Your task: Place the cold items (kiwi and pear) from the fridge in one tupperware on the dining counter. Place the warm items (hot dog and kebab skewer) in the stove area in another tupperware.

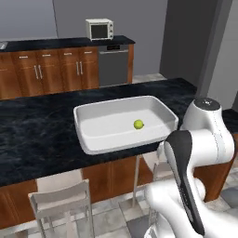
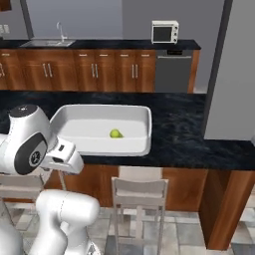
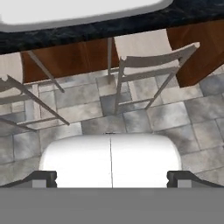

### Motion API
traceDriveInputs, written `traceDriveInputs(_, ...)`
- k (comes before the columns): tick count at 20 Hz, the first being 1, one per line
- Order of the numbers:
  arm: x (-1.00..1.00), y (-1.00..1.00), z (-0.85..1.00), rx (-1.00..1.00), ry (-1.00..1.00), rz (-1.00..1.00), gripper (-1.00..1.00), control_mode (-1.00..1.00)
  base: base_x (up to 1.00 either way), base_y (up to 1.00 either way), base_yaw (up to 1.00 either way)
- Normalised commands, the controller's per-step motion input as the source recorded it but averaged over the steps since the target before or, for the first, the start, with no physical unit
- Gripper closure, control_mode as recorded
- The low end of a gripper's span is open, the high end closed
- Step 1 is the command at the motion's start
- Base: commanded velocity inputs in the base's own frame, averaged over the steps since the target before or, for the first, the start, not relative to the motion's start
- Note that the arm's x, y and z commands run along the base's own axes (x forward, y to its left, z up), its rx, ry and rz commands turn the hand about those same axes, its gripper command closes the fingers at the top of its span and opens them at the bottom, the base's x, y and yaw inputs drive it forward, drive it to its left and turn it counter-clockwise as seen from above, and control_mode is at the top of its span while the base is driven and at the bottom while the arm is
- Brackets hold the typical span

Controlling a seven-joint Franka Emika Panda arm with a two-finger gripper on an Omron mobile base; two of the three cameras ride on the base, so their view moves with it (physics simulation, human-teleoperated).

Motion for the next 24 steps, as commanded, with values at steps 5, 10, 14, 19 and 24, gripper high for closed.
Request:
traceDriveInputs(5,0.0,0.0,0.0,0.0,0.0,0.0,-1.0,1.0,-0.76,0.47,0.48)
traceDriveInputs(10,0.0,0.0,0.0,0.0,0.0,0.0,-1.0,1.0,-0.36,0.71,0.62)
traceDriveInputs(14,0.0,0.0,0.0,0.0,0.0,0.0,-1.0,1.0,-0.21,0.83,0.66)
traceDriveInputs(19,0.0,0.0,0.0,0.0,0.0,0.0,-1.0,1.0,0.08,0.86,0.54)
traceDriveInputs(24,0.0,0.0,0.0,0.0,0.0,0.0,-1.0,1.0,0.75,0.79,0.29)
